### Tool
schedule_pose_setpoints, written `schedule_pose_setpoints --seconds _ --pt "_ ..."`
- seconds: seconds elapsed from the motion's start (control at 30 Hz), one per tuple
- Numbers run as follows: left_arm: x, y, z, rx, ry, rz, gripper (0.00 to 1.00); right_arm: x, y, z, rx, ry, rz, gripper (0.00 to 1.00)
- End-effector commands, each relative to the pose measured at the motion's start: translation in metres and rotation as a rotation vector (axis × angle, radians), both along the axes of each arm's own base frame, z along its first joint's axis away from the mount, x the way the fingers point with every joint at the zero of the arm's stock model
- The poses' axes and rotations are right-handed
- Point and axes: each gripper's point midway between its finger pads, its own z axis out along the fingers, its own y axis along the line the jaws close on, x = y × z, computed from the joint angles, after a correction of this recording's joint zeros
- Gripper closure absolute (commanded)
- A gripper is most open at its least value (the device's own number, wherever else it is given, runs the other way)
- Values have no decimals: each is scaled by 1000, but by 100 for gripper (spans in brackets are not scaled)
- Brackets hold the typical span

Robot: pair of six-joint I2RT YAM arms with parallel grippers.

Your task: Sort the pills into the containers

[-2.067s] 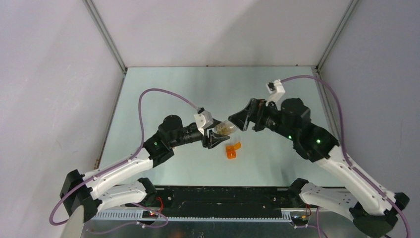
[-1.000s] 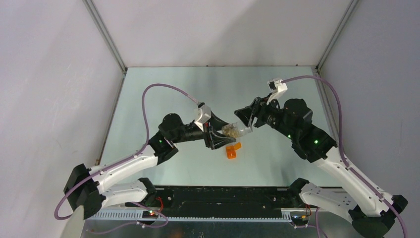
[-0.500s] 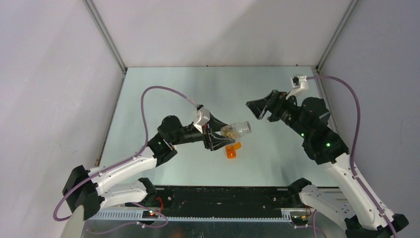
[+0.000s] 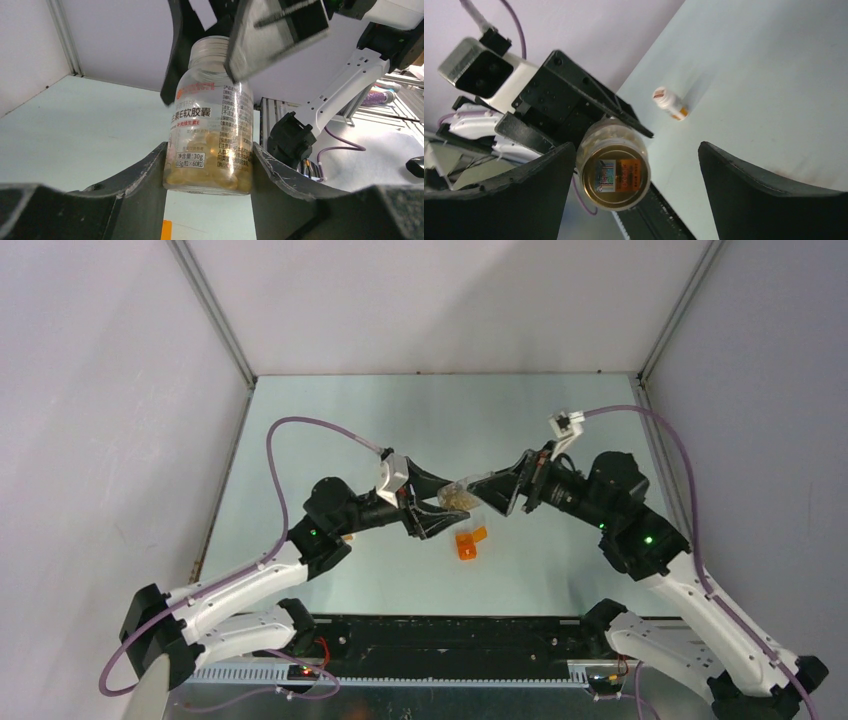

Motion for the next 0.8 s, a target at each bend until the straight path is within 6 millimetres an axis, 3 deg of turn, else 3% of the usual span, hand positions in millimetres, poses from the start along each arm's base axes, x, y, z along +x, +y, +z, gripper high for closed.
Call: schedule_pose_setpoints --seconds 0.0,0.1,0.3,0.5,0.6,0.63,0.77 --pt "3 4 24 -79 -40 30 100 -11 27 14 99 -6 87 5" --pt "5 3 25 -83 -30 39 100 -11 39 4 104 36 87 11" --pt "5 4 22 -79 -16 45 99 -4 39 3 129 43 10 32" --pt "4 0 15 -50 7 22 89 -1 44 1 134 40 -2 55" --pt "4 0 12 -36 17 22 69 -2 46 -1 121 29 9 59" --pt "6 0 8 -24 21 31 57 -3 46 -2 110 20 14 59" --pt "24 4 -8 41 61 131 26 -5 43 -9 54 -6 23 59"
